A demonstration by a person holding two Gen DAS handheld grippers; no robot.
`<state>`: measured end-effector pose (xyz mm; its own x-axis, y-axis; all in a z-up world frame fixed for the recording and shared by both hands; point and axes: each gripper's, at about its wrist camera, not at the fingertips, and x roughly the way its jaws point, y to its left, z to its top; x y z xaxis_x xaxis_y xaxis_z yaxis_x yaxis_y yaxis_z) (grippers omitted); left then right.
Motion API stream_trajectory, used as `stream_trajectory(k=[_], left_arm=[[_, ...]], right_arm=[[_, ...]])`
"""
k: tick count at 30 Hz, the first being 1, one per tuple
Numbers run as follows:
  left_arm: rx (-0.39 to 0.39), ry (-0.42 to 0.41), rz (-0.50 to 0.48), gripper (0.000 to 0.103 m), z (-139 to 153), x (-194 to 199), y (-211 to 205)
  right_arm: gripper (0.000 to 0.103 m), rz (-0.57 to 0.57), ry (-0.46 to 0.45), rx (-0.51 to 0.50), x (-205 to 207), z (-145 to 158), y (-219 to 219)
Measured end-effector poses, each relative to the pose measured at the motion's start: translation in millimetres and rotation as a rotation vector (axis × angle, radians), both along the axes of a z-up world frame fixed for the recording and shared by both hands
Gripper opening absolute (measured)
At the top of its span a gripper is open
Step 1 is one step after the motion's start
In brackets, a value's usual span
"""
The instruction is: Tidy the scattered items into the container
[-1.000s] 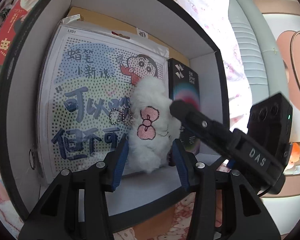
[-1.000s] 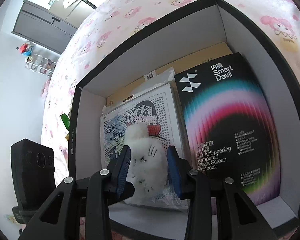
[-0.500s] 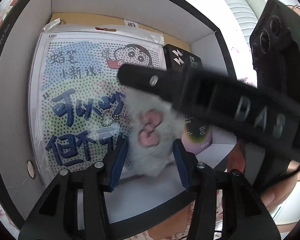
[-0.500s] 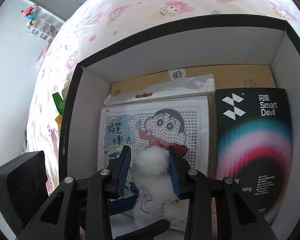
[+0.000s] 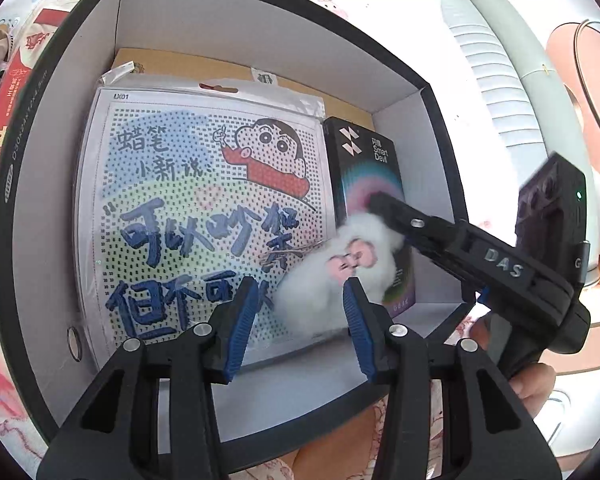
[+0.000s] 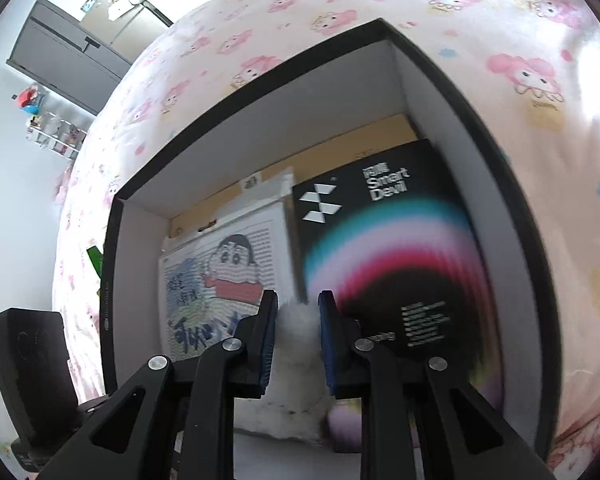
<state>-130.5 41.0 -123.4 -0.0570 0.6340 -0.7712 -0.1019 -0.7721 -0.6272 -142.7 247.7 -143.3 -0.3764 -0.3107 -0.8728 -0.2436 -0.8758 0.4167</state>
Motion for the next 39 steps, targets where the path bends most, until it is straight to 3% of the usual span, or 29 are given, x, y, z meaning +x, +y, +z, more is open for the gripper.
stream_trajectory(k=[6,9,12,14,17,21,24,28,32,36,39], left_arm=[[0.038,-0.011,0.019,0.045,0.2,-1.6,-5.4],[0.023,-0.003,0.021,0.044,1.3,-0.8,-4.3],[-0.001,0.025,0.034,0.044,5.2,5.9,-3.7],[0.010,0.021,0.038,0.044,-10.8,-3.1,1.8],[0.037,-0.013,0.018,0.044,-16.9,-5.0,4.0],[0.021,-0.082,-0.060,0.044,-31.8,-6.8,21.3],[-0.005,-0.045,-0.068,0.043,-27.8,-7.2,25.6],[-0.024,0.003,-0.019,0.042,-22.7,-11.2,16.7],[-0.062,0.071,0.064,0.043,-12.2,-13.4,1.1],[0.027,0.008,0.039,0.044,-18.9,-15.2,1.0],[-0.029,0.012,0.035,0.044,-21.6,-16.4,4.9]], right_arm=[[0.017,-0.065,0.095,-0.047,28.3,29.6,19.0],[0.017,-0.103,0.115,-0.059,42.4,28.7,14.2],[0.018,-0.050,0.127,0.099,50.5,24.0,-6.3],[0.018,-0.045,0.152,0.112,53.8,29.7,-14.1],[0.017,-0.031,0.118,0.038,47.8,31.4,-10.0],[0.018,0.076,0.026,0.110,38.6,15.7,-21.9],[0.018,0.118,0.029,0.162,38.4,13.2,-29.5],[0.018,0.088,0.024,0.092,33.4,11.7,-21.3],[0.018,0.044,0.037,0.098,32.5,18.0,-16.7],[0.018,0.041,0.055,0.045,39.5,29.0,-13.2],[0.020,0.056,0.035,0.054,48.4,31.2,-17.7]])
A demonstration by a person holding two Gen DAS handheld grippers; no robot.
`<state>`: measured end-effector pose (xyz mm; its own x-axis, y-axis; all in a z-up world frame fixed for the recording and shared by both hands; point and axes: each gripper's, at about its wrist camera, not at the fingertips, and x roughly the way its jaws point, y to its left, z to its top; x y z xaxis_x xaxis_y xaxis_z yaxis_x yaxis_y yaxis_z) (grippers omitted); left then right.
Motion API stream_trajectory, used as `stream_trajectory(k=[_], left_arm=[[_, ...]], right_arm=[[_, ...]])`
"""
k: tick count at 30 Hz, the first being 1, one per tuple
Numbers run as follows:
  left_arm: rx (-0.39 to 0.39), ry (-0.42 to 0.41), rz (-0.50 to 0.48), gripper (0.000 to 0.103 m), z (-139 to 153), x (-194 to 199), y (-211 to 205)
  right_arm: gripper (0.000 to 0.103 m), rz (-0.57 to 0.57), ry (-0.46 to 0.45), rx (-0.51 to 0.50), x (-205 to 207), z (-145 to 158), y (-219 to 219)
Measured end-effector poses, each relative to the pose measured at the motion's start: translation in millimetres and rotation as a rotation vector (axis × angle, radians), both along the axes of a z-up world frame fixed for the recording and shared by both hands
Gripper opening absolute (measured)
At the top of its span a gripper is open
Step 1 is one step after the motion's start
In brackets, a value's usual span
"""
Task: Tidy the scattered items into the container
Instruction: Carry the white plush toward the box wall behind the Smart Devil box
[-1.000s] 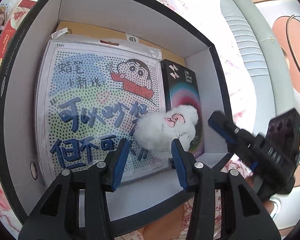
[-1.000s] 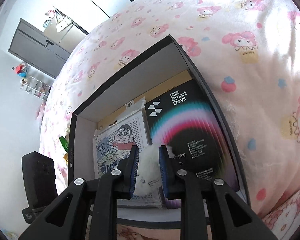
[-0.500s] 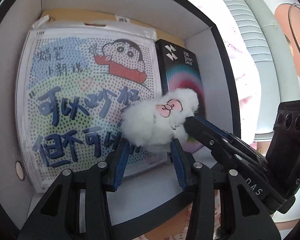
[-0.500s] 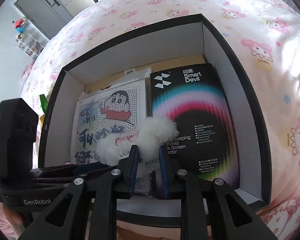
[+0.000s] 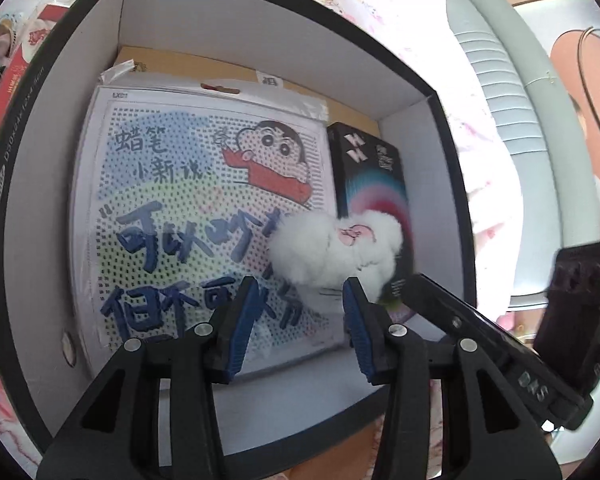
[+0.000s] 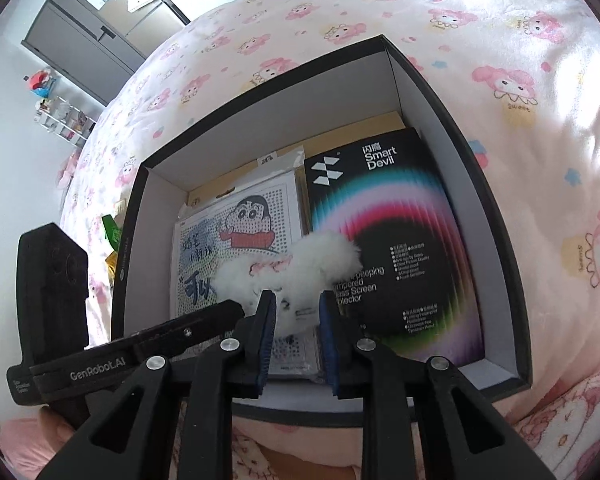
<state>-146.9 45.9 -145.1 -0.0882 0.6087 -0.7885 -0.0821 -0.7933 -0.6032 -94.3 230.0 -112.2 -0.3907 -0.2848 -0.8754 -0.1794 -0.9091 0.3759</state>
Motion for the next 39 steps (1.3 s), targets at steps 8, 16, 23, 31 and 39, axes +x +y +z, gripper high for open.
stream_trajectory(k=[8,16,23,31,39], left_arm=[[-0.096,0.108,0.105,0.041,18.5,-2.3,-23.0],[-0.097,0.099,0.060,0.042,17.6,-1.1,-7.5],[-0.091,0.083,0.031,0.042,6.6,0.8,-9.9],[-0.113,0.050,-0.075,0.041,9.5,-12.4,27.3],[-0.269,0.157,-0.059,0.040,19.9,-51.6,62.6]], right_arm=[[0.029,0.139,-0.038,0.057,-5.7,-7.4,-27.2],[0.029,0.227,-0.098,0.098,-15.9,-25.5,-43.5],[0.029,0.032,-0.056,0.075,-38.4,-19.2,-8.1],[0.029,0.024,-0.041,0.000,-16.8,-15.6,3.1],[0.029,0.028,-0.015,-0.015,-24.5,-8.5,8.2]])
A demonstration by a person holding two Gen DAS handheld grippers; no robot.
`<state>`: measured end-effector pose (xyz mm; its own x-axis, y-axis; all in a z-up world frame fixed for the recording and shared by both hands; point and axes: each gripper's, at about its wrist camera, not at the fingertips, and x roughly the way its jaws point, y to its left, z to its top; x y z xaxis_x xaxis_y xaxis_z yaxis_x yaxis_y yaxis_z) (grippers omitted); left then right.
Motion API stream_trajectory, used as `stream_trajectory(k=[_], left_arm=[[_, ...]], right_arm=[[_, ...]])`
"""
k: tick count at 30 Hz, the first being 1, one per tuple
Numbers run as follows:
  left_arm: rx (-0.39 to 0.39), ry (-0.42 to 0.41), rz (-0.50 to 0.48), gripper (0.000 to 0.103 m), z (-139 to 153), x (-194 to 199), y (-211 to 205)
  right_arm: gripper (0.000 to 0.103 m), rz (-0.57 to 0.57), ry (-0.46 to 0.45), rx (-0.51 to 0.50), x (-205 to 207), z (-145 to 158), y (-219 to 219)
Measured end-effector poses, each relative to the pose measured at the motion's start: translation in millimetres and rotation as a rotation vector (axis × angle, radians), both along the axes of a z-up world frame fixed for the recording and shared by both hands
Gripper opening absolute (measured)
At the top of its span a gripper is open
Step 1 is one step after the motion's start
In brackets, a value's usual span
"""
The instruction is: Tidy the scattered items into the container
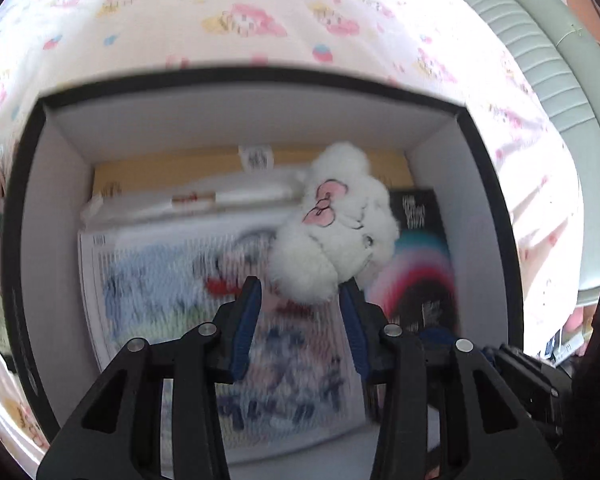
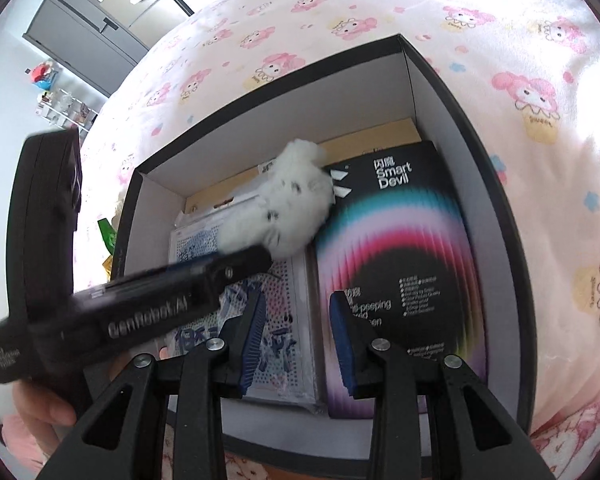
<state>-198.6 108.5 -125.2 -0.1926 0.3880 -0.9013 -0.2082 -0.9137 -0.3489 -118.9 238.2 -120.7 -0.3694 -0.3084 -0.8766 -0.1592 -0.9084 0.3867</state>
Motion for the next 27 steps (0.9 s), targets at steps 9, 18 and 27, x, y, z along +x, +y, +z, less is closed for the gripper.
stream_trajectory(k=[9,18,27], left_arm=[[0.105,0.037,0.185,0.040,-17.5,-4.1,-44.8],[0.123,0.051,0.242,0.034,-28.3,-13.1,-50.8],[0.258,-0.064,0.205,0.052,12.1,-22.6,-76.4]], right_arm=[[0.029,0.043,0.003,0.048,-43.0,4.3,-4.2],[0.029,0.112,-0.044,0.018,-86.6,-10.5,-36.5],[0.029,-0.087,-0.012,0.033,-74.5,-4.4,11.5]])
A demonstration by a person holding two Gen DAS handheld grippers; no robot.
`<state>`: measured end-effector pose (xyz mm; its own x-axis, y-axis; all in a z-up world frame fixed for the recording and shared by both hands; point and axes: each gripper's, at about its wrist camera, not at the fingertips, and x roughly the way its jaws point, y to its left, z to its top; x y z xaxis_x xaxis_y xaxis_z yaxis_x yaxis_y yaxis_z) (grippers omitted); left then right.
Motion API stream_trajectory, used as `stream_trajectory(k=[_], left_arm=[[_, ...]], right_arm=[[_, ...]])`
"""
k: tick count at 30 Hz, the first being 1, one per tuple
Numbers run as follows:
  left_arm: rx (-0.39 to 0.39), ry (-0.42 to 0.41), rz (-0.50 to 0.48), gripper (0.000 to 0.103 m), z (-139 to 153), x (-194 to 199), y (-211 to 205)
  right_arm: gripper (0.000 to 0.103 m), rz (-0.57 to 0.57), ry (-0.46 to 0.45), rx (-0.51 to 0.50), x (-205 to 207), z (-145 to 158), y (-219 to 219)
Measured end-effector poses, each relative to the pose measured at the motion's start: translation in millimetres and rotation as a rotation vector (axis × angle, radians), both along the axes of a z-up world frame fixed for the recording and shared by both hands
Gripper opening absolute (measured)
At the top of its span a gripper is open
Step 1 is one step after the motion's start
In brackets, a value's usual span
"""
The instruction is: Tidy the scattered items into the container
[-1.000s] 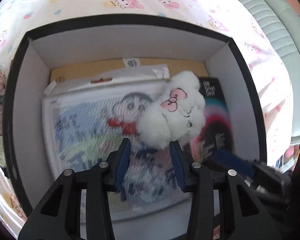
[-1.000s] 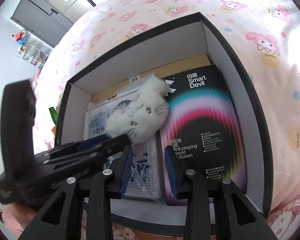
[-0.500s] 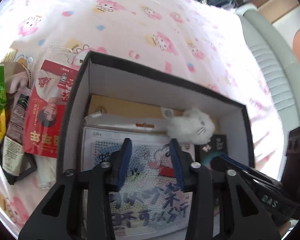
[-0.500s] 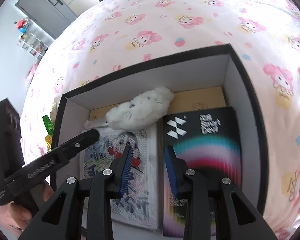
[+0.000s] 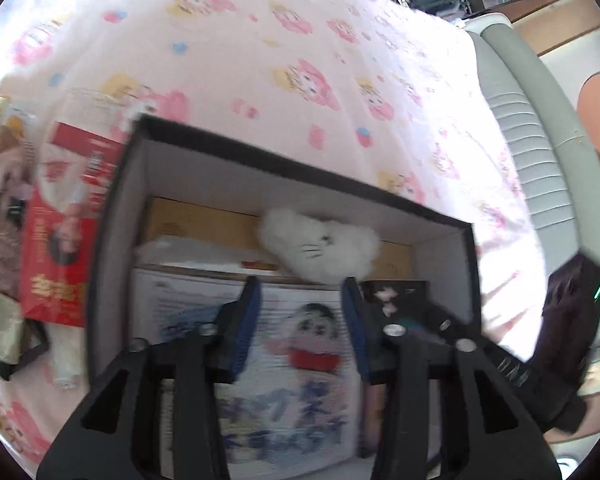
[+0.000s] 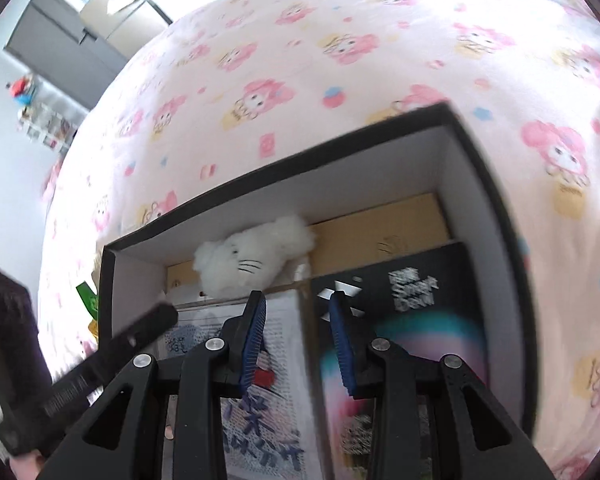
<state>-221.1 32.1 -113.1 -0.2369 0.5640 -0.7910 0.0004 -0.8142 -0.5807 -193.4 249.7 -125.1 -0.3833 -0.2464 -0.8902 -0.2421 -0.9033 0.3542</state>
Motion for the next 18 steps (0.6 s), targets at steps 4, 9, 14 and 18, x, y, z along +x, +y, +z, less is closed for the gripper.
stream_trajectory(k=[4,9,14,18], left_arm=[[-0.084,-0.034,0.023,0.052,6.3,-22.7,11.1],[-0.159,-0.069,0.026,0.052,-18.5,-41.5,28.0],[-0.026,-0.093,-0.043,0.052,-30.7,-45.0,53.3],[-0.032,-0.019,-0.136,0.052,-18.8,-38.6,75.2]], right_arm=[[0.029,-0.037,0.014,-0.014,13.9,1.4,12.8],[0.029,-0.020,0.026,-0.006,17.6,2.6,12.9],[0.029,-0.033,0.066,0.007,31.4,16.3,18.2],[0.029,-0.039,0.062,0.038,31.3,19.7,20.9]])
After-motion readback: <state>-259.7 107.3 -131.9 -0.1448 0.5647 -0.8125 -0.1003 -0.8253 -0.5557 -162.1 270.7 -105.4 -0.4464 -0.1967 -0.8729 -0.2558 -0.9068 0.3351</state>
